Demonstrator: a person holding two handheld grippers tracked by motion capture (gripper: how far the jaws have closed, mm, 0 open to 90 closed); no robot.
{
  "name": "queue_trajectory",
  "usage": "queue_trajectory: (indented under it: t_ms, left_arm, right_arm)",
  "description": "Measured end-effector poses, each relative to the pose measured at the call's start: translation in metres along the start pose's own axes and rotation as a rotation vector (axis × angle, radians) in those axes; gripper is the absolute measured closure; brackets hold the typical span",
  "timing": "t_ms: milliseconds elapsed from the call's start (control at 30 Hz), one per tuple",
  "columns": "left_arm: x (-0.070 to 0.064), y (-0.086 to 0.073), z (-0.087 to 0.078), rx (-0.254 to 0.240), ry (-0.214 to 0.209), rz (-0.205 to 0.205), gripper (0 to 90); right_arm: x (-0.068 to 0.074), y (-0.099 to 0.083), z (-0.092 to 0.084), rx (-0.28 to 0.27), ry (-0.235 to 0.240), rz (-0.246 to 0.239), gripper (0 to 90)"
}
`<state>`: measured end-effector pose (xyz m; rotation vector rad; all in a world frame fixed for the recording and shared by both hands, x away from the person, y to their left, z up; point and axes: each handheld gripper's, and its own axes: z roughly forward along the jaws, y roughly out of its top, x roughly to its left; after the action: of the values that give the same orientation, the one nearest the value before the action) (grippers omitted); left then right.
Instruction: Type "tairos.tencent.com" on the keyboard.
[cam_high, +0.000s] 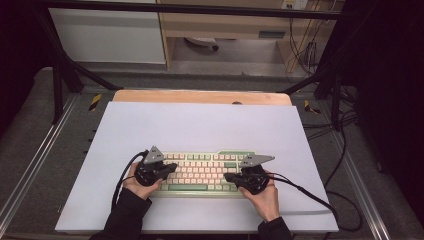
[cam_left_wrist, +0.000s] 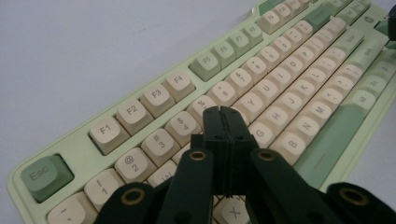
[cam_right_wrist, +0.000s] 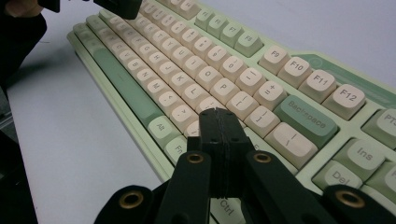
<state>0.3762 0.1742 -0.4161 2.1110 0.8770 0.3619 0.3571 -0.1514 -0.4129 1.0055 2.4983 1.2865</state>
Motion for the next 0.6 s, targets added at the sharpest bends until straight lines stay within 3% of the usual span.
queue_trajectory:
  t_ms: [600]
  left_arm:
    - [0.000,-0.002,0.015,0.007,0.008,0.009,89.5]
  right_arm:
    - [-0.001,-0.002,0.001,-0.005,0.006,0.001,90.0]
